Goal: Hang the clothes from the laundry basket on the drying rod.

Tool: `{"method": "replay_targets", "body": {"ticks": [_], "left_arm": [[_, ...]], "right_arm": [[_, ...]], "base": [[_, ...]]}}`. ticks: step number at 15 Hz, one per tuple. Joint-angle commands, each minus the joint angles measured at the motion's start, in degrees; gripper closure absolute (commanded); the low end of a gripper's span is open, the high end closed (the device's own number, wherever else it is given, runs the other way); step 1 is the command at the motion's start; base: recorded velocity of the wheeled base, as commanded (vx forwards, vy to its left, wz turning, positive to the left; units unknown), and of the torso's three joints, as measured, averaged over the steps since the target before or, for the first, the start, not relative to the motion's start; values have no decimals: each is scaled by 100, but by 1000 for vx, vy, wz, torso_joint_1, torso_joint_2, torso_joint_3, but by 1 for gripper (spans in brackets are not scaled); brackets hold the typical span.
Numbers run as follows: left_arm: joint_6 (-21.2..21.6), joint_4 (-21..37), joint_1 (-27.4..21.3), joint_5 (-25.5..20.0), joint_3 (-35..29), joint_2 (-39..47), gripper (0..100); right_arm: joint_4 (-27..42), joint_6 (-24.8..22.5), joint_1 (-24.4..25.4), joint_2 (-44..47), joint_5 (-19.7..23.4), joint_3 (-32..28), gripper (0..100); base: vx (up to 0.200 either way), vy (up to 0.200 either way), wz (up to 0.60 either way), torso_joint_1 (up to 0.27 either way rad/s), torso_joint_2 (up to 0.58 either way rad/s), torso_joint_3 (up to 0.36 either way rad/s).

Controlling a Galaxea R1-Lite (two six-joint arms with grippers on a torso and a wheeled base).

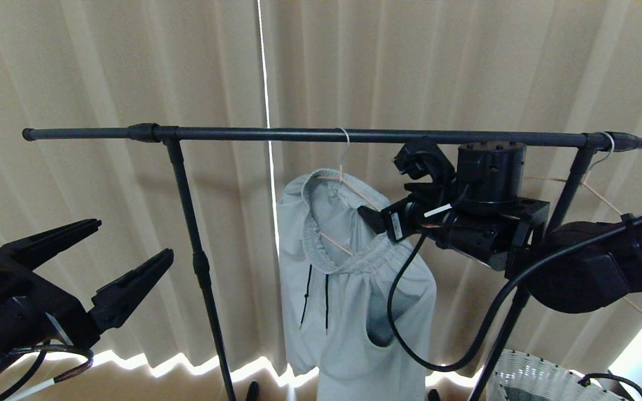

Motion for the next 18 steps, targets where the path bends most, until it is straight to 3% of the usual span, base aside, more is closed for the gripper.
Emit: {"method": "replay_targets", "body": {"ticks": [1, 6, 9, 11, 18], "left_arm": [[-1, -2, -4, 2, 1, 9, 0], [-1, -2, -4, 2, 1, 9, 0], [-1, -2, 4, 2, 1, 9, 0], [-1, -2, -4, 2, 10, 18, 0], [-1, 7, -4, 2, 10, 44, 0]], "right_arm": [[-165, 7, -5, 13, 67, 113, 0], [-1396, -37, -22, 109, 647, 491, 0], [-1510, -274, -40, 109, 753, 429, 0], [-1211, -529, -154, 65, 761, 315, 0], [3957, -529, -154, -225, 498, -2506, 0]], "base": [[0, 0, 0, 0, 0, 0], [0, 0, 0, 0, 0, 0], [0, 0, 0, 0, 0, 0], [0, 0, 0, 0, 0, 0], [0, 0, 0, 0, 0, 0]]}}
